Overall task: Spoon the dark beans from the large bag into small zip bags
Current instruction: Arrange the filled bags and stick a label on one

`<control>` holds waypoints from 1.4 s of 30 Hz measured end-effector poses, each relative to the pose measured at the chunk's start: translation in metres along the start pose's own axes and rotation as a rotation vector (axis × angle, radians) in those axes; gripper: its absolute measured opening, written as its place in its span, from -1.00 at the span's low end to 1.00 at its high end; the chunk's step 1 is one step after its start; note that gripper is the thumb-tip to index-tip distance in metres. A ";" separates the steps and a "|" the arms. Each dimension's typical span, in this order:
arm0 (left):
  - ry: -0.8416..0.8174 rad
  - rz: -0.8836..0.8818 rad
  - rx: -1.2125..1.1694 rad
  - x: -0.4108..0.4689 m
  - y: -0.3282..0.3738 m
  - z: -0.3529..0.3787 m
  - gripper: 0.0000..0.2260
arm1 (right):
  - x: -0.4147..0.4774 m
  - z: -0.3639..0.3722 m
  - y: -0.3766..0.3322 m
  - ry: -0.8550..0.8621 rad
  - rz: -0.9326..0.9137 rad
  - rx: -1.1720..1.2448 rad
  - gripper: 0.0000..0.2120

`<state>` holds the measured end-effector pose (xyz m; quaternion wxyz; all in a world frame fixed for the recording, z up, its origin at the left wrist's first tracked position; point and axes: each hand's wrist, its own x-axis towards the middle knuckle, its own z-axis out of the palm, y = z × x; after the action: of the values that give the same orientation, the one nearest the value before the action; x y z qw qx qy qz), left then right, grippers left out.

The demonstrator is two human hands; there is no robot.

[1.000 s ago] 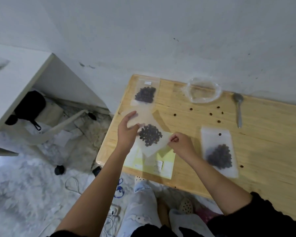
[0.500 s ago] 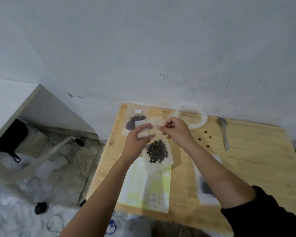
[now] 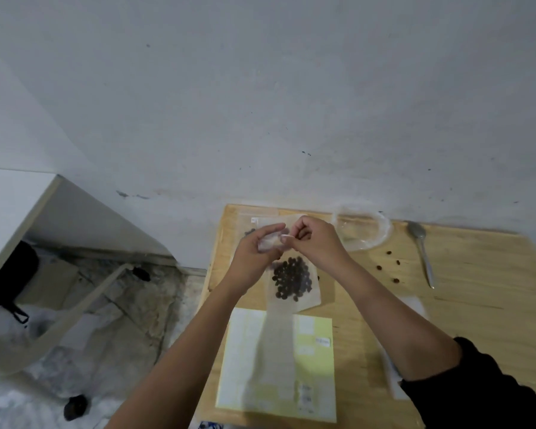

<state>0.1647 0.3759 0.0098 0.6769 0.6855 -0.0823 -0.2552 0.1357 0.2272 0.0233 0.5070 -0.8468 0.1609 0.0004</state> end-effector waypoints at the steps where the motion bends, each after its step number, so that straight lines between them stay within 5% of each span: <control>1: -0.009 -0.002 -0.002 0.003 0.001 -0.004 -0.65 | 0.003 0.002 -0.002 -0.003 -0.002 -0.012 -0.83; 7: -0.085 -0.038 -0.013 0.018 0.008 -0.025 -0.62 | 0.023 0.015 -0.011 -0.002 0.044 -0.131 -0.81; 11: -0.093 -0.032 -0.020 0.027 0.008 -0.042 -0.61 | 0.033 0.024 -0.010 0.138 0.075 -0.252 -0.63; 19: -0.018 -0.024 -0.052 0.044 0.003 -0.063 -0.79 | 0.040 0.041 -0.016 0.122 0.165 0.266 -0.59; 36: 0.013 0.018 -0.122 0.068 -0.010 -0.085 -0.71 | 0.064 0.061 -0.011 0.129 0.214 0.308 -0.70; 42: 0.009 0.048 0.033 0.068 -0.029 -0.100 -0.47 | 0.073 0.064 -0.005 0.208 0.295 0.440 -0.76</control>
<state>0.2624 0.4350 -0.0396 0.6718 0.6955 -0.1000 -0.2344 0.2164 0.2645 -0.0159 0.6540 -0.6793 0.3296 -0.0480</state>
